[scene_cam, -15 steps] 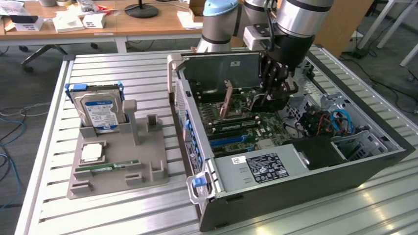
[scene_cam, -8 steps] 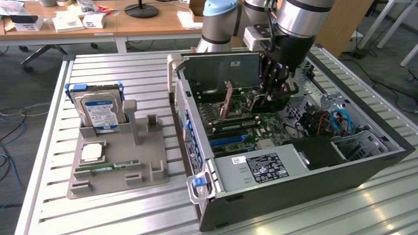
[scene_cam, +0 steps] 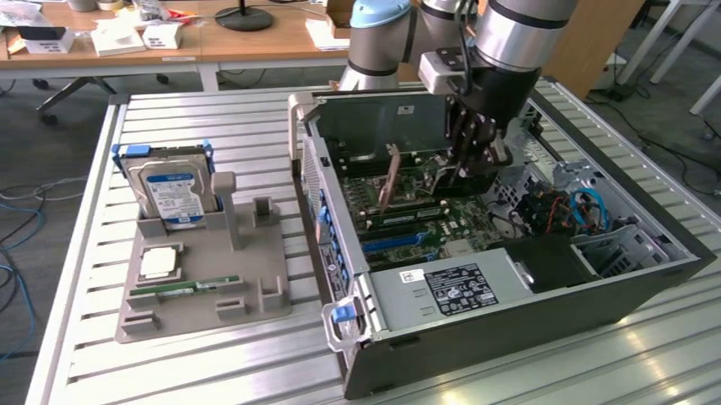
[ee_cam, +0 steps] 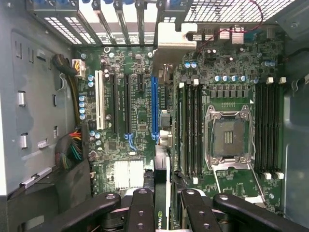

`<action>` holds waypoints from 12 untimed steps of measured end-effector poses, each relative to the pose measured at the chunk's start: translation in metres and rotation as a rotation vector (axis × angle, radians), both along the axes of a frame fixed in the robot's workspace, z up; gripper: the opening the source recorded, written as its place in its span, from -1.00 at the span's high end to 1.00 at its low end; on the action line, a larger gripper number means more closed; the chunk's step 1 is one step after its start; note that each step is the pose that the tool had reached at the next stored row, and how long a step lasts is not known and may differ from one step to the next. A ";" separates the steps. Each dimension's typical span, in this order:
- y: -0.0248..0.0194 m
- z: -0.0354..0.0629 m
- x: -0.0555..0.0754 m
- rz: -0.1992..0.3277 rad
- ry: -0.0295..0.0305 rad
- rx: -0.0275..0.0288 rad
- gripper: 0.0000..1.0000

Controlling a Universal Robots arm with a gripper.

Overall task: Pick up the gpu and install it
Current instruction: 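Insert the gpu into the slot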

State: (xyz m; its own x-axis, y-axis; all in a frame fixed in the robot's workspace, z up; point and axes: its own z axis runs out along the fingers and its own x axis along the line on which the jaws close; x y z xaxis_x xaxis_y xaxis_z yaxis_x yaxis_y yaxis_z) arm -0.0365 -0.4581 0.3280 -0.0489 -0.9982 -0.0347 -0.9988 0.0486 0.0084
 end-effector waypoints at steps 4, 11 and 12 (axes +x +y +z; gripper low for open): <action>0.0000 -0.0049 0.000 0.000 0.0000 0.0000 0.48; 0.0001 -0.0094 -0.009 0.000 -0.0001 0.0001 0.48; 0.0001 -0.0094 -0.009 0.000 -0.0001 0.0001 0.48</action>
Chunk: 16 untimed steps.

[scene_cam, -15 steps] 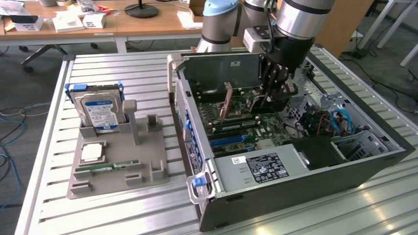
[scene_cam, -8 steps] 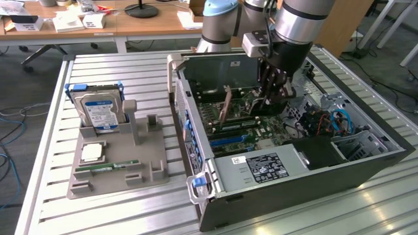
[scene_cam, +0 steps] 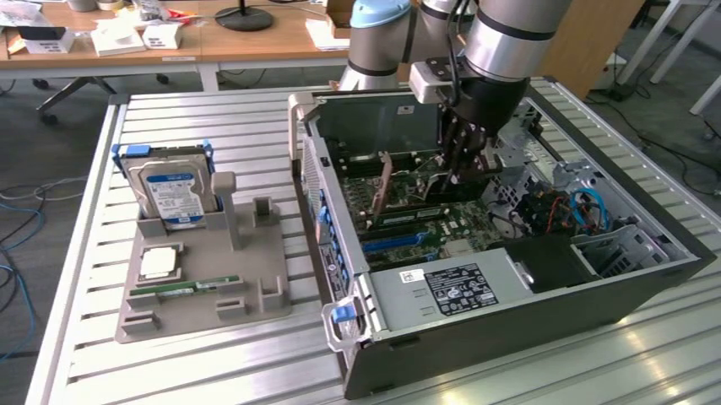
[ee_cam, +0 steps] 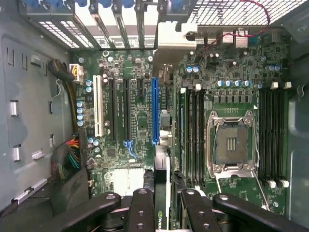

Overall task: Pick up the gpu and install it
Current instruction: 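Insert the gpu into the slot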

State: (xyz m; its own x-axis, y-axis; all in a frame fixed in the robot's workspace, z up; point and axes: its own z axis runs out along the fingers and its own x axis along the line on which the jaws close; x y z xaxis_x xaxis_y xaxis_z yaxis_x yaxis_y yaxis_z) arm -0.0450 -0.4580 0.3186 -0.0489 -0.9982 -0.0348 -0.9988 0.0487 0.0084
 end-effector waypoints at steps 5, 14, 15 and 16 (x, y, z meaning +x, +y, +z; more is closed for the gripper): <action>-0.0001 -0.0005 0.000 0.000 0.0000 0.0001 0.48; -0.0001 -0.0081 0.000 0.000 0.0000 0.0000 0.48; 0.0000 -0.0089 0.000 0.000 0.0001 0.0000 0.48; 0.0000 -0.0096 -0.001 0.000 0.0000 0.0000 0.48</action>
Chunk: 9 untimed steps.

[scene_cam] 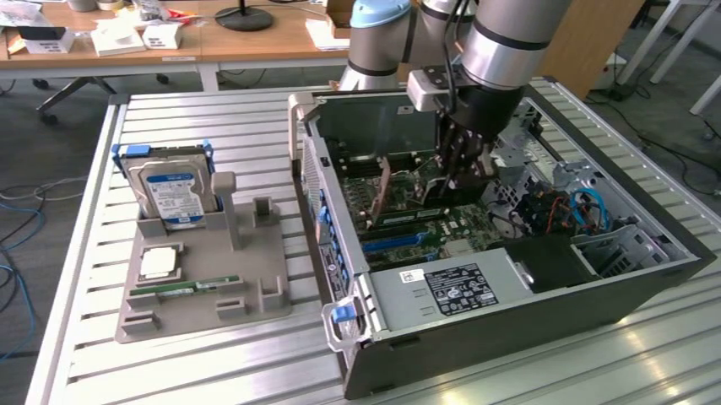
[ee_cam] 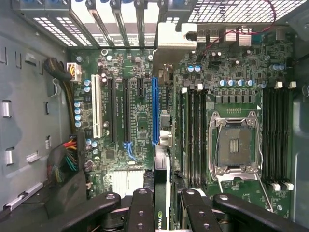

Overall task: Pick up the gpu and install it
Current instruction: 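Insert the gpu into the slot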

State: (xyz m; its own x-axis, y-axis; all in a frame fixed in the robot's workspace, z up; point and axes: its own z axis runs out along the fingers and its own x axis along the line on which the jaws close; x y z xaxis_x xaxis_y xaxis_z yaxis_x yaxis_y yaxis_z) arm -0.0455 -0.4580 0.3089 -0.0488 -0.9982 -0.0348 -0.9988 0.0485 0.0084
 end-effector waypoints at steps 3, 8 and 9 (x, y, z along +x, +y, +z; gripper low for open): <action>0.0000 -0.0020 0.000 0.000 0.0000 0.0000 0.48; 0.0000 -0.0051 0.000 0.000 0.0000 0.0001 0.48; 0.0000 -0.0057 0.000 0.000 0.0000 0.0000 0.48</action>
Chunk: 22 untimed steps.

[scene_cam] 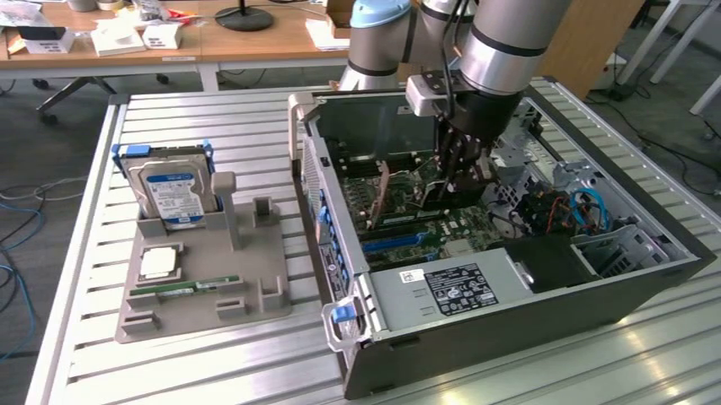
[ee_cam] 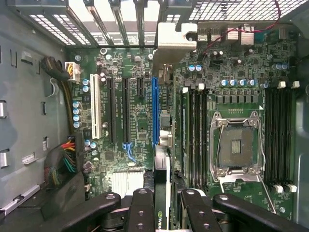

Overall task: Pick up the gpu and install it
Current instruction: 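Insert the gpu into the slot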

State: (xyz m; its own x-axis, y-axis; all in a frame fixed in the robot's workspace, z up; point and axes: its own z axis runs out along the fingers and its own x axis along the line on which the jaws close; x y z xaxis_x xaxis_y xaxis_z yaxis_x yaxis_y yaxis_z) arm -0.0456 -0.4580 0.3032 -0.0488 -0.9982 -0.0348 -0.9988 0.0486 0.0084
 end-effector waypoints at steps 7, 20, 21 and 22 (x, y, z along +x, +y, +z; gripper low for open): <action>0.0000 -0.0060 0.000 0.000 0.0000 0.0000 0.48; 0.0000 -0.0103 -0.002 0.001 -0.0040 0.0003 0.48; 0.0001 -0.0104 -0.002 0.001 -0.0058 0.0003 0.48; 0.0000 -0.0104 -0.002 0.002 -0.0076 0.0003 0.48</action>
